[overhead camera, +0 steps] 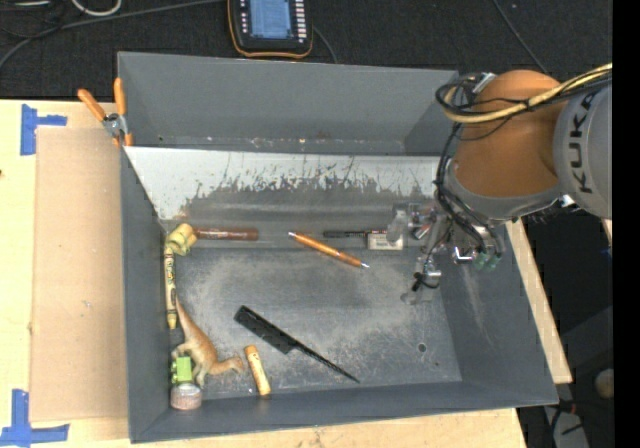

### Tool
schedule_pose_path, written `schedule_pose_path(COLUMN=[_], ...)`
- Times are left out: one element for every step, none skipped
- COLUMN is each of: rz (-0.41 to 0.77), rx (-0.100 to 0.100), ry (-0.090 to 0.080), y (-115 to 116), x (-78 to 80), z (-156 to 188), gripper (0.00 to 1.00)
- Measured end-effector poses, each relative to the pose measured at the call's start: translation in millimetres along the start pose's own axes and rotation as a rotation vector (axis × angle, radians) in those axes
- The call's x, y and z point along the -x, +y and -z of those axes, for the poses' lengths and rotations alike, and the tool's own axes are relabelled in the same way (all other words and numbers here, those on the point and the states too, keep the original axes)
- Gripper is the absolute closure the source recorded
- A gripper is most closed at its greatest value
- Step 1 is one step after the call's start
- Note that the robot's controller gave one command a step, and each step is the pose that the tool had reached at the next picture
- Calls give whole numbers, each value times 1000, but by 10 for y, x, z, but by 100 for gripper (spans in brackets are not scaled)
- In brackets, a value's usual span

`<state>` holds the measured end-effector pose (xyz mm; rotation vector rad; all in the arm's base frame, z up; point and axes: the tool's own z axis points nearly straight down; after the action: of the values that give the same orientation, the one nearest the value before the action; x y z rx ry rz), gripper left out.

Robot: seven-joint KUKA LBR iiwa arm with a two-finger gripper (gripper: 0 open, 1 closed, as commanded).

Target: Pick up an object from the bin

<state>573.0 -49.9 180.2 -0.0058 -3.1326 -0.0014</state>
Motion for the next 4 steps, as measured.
schedule_pose_path(rz=[2, -8, -145, -48], rx=[-1, 3, 0, 2], ry=[-8, -1, -16, -3], y=[4, 467, 636, 962], x=[14, 475, 428, 497], z=[48, -1139, -717, -807], gripper=[0, 0, 0, 0])
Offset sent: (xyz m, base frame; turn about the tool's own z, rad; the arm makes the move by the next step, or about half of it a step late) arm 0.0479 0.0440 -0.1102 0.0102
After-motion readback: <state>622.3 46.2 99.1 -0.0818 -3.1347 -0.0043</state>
